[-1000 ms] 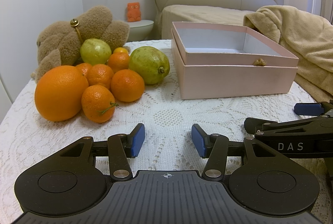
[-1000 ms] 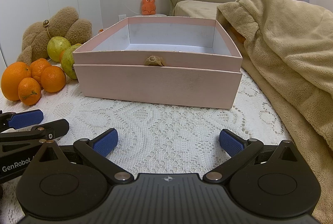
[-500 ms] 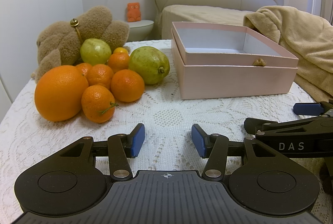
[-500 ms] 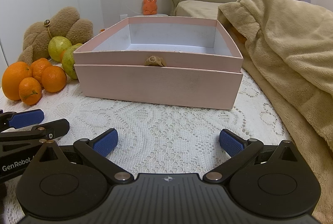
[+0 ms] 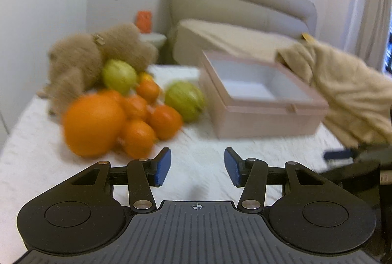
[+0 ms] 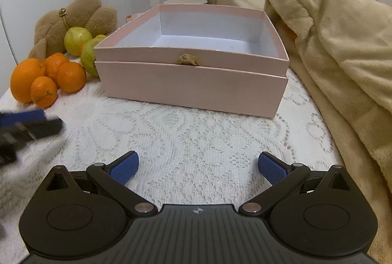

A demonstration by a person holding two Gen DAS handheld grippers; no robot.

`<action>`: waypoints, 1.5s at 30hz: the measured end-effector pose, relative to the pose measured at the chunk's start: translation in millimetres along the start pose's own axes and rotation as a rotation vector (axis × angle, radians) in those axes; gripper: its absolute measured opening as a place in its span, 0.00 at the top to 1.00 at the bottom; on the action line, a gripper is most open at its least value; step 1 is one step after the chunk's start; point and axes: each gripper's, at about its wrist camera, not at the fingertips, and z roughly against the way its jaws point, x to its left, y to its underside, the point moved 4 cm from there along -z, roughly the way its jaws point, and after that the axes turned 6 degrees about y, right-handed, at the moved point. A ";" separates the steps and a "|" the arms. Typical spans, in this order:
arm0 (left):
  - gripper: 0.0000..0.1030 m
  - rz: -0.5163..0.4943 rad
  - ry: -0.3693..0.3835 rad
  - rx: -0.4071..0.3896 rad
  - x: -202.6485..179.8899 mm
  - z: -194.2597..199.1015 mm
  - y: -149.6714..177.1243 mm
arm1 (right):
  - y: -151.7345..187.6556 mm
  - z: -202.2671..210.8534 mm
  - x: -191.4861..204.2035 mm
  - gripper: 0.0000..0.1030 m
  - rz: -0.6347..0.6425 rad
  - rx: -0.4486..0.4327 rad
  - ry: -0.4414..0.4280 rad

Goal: Organize fruits
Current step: 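Move the left tool to a tangerine in the fruit pile and grasp it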

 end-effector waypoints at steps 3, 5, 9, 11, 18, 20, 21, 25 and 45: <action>0.49 0.013 -0.036 -0.032 17.4 11.8 -11.3 | -0.2 0.5 -0.7 0.00 0.010 0.011 -0.008; 0.49 0.017 -0.052 -0.041 24.7 13.0 -13.4 | -2.5 -0.3 0.9 0.00 0.017 0.019 -0.006; 0.49 0.021 -0.090 -0.036 32.5 8.6 -10.9 | -15.1 0.3 13.2 0.04 0.048 0.017 -0.043; 0.49 0.022 -0.093 -0.028 33.2 7.1 -8.3 | -23.6 5.4 22.3 0.07 0.047 -0.031 -0.098; 0.49 -0.002 -0.094 -0.004 30.7 2.6 -4.2 | -51.7 4.4 18.8 0.13 0.016 -0.134 -0.051; 0.49 0.006 -0.105 0.002 30.8 -1.0 -4.1 | -56.5 1.5 9.5 0.13 -0.007 -0.144 -0.035; 0.49 0.012 -0.113 0.005 31.3 -3.8 -4.3 | -58.6 -0.2 5.9 0.13 -0.017 -0.151 -0.018; 0.49 0.026 -0.158 0.014 33.3 -16.7 -5.2 | -55.1 -5.9 -0.8 0.13 -0.025 -0.164 0.000; 0.55 -0.039 -0.248 0.019 16.0 -32.4 -3.3 | -29.2 -6.8 1.8 0.13 -0.053 -0.168 -0.042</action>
